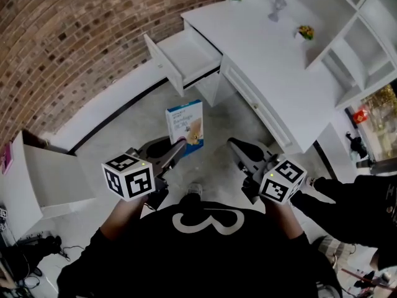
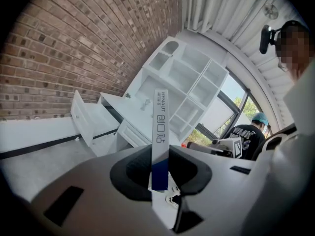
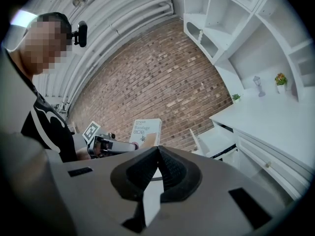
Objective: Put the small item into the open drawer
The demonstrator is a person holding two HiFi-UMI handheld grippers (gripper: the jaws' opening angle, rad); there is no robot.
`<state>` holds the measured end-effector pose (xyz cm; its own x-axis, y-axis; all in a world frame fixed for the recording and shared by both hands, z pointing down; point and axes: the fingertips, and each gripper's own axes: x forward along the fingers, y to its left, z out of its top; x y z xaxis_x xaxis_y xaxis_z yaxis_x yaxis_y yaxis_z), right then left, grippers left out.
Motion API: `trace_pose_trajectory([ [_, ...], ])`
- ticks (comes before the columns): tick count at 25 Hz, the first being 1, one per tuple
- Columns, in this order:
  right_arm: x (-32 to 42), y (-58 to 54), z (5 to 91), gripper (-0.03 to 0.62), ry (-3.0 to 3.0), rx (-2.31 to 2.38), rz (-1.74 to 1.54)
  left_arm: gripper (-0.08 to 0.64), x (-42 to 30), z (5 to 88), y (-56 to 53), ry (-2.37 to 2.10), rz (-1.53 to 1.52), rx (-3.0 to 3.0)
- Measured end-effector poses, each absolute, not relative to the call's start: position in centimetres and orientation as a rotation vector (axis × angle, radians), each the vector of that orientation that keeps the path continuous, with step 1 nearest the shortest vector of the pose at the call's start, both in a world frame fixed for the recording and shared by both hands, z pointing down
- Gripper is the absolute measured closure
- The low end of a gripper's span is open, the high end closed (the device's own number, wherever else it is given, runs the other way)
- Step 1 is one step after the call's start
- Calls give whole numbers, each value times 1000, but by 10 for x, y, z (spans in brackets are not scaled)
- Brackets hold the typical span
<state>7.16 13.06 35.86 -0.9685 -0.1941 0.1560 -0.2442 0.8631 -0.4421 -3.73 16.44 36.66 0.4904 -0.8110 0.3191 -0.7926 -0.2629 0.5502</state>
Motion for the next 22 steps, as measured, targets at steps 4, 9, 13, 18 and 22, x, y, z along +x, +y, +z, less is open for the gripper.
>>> trace_pose_trajectory([
  [4, 41, 103, 359, 581, -2926, 356, 705, 480, -70, 369, 138, -1319, -43, 2064],
  [9, 13, 76, 353, 581, -2936, 356, 683, 480, -100, 366, 110, -1334, -61, 2065],
  [13, 5, 60, 354, 581, -2938, 362, 679, 480, -109, 370, 97, -1335, -57, 2064],
  [18, -6, 40, 357, 581, -2941, 346, 676, 480, -118, 374, 81, -1354, -65, 2053],
  [22, -21, 16, 356, 581, -2953, 312, 681, 479, -132, 376, 61, -1381, -62, 2036],
])
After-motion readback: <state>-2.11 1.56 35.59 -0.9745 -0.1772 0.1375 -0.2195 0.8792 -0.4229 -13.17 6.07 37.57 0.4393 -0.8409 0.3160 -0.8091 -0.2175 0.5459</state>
